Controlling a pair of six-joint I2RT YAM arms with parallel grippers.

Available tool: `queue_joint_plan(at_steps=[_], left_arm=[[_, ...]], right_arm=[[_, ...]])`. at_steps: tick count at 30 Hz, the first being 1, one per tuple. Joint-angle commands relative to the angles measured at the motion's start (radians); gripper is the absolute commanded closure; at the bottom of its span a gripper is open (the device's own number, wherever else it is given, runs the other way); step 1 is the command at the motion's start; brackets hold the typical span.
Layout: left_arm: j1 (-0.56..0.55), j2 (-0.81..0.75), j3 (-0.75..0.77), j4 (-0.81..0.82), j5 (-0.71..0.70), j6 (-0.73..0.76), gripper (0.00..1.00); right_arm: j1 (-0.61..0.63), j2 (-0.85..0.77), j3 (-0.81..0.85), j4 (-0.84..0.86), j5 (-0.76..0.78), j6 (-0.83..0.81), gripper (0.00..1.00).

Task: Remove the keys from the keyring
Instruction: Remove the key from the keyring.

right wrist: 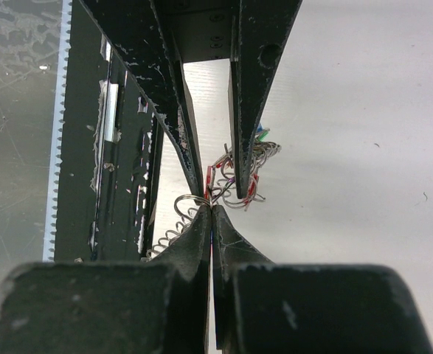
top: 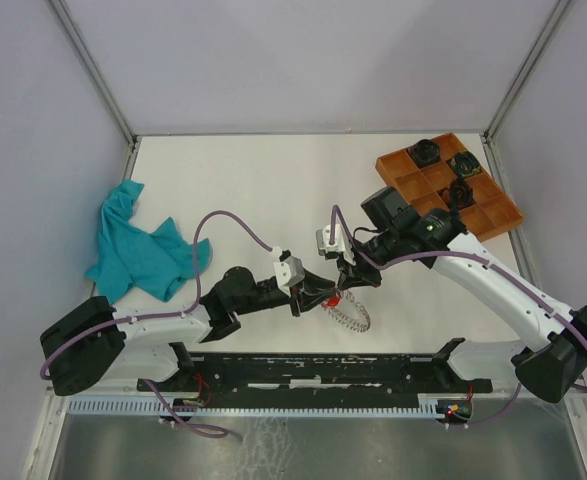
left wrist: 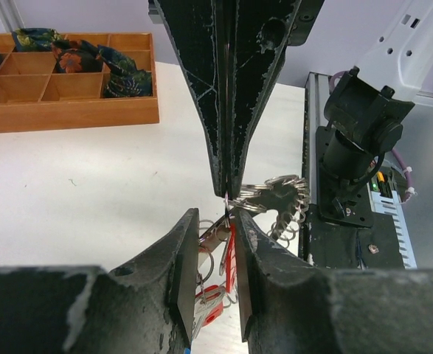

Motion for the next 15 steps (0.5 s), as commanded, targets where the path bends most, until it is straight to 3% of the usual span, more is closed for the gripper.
queue_joint_plan(at_steps=[1, 3, 7, 13, 15], left_arm=[[-0.009, 0.01, 0.045, 0.064, 0.011, -0.025, 0.69], [-0.008, 0.018, 0.048, 0.064, 0.012, -0.025, 0.75], [-0.008, 0.022, 0.051, 0.066, 0.021, -0.027, 0.96], [-0.008, -0.009, 0.028, 0.061, -0.003, -0.021, 0.97], [-0.009, -0.025, 0.018, 0.054, -0.02, -0.018, 0.97]], right_arm=[[0.005, 0.001, 0.032, 0.051, -0.054, 0.019, 0.99], [0.005, -0.001, 0.03, 0.052, -0.056, 0.02, 0.99], [0.004, 0.001, 0.028, 0.053, -0.06, 0.021, 0.99], [-0.005, -0.006, 0.029, 0.054, -0.066, 0.02, 0.99], [-0.021, -0.012, 0.03, 0.054, -0.084, 0.025, 0.91]])
